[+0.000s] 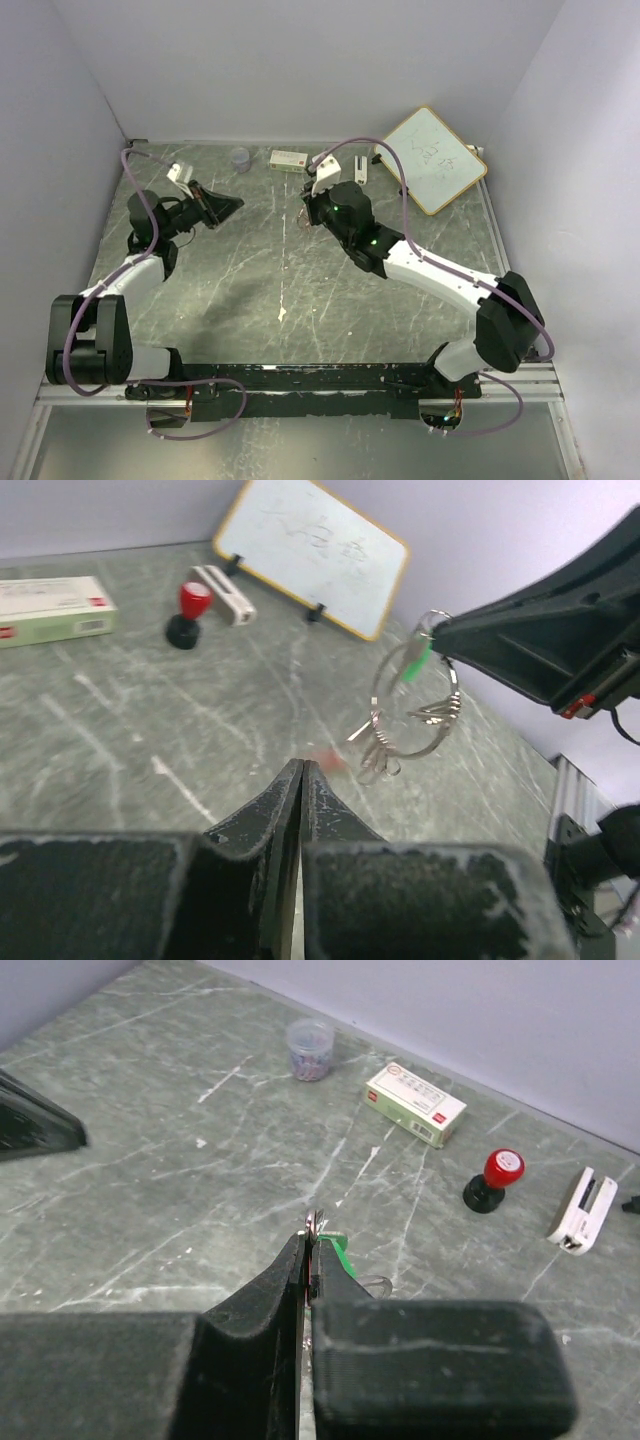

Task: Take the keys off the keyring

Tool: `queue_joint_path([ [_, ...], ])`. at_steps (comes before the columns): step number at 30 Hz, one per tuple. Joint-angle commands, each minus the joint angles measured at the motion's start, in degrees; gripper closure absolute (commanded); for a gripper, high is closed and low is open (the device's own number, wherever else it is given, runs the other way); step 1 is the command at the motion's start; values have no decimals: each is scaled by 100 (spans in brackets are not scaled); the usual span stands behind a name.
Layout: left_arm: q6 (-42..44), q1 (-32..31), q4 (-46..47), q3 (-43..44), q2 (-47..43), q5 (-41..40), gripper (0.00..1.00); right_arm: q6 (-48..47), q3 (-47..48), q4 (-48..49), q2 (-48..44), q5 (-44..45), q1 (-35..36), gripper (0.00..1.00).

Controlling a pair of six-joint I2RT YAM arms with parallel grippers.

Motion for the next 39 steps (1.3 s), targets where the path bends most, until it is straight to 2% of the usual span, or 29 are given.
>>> queue_joint_path([
  [1, -116, -558, 543, 143, 159, 261, 86, -105, 129, -39, -310, -9, 166, 100],
  [9, 472, -1474, 134, 314, 270, 131, 77, -29, 54, 147, -411, 255, 327, 100],
  [14, 861, -1810, -126, 323, 231, -384, 72, 13, 54, 173, -430, 256, 390, 100],
  [21, 677, -1946, 553, 197, 571, -454, 72, 52, 2, 222, -527, 293, 485, 100],
  [30, 993, -2253, 896, 21, 671, -689, 62, 177, 1, 344, -517, 355, 562, 100],
  [39, 1553, -2354, 870, -603, -18, -1533, 52, 98, 1, 424, -535, 669, 614, 100],
])
